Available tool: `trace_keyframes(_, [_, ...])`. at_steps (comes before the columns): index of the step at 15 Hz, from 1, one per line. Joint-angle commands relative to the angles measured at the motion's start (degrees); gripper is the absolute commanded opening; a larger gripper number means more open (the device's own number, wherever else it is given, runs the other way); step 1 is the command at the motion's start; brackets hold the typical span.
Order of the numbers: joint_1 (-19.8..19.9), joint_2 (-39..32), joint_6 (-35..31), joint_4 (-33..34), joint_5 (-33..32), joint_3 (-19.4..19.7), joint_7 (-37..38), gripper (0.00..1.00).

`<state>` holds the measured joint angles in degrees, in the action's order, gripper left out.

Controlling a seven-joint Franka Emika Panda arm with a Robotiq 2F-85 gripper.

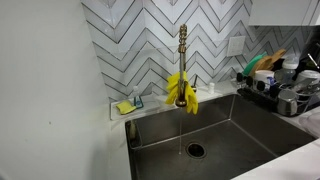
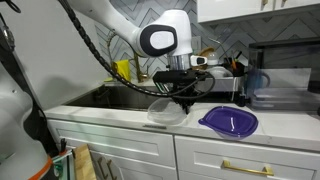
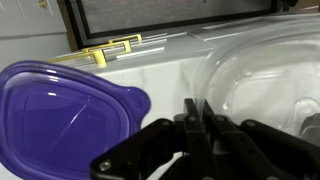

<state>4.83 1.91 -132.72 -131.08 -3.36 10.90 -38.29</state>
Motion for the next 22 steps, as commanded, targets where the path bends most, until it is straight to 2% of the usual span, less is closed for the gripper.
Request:
trace_keyframes(1, [1.31, -3.74, -2.85, 2.51, 1.8, -0.68, -2.99, 0.02])
trace_keyframes(2, [1.45, -4.19, -2.7, 3.04, 2.53, -0.79, -4.01, 0.02])
trace_keyframes(3, [1.66, -4.5, -2.1, 3.6, 2.43, -0.85, -4.44, 0.32])
trace_keyframes(5, [2.25, -4.8, -1.01, 4.67, 2.23, -0.82, -4.66, 0.38])
trace_keyframes(8, [3.72, -4.25, -1.78, 5.55, 2.22, -0.16, -2.03, 0.6])
trace_keyframes(13, [5.45, -4.57, -0.5, 7.74, 12.96, -0.44, -2.65, 0.98])
trace_keyframes(15, [5.53, -5.04, 0.22, 8.76, 12.8, -0.27, 2.24, 1.0])
trace_keyframes(16, [5.61, -5.33, -1.33, 9.14, 8.73, 0.22, 8.46, 1.0])
trace_keyframes(20, [6.79, -5.37, -1.18, 11.47, 3.0, 1.49, 21.54, 1.0])
trace_keyframes(21, [6.48, -4.73, -1.23, 10.33, 5.44, 0.6, 16.2, 0.99])
trace_keyframes(22, [6.67, -4.7, -1.23, 10.71, 5.0, 0.74, 16.94, 0.99])
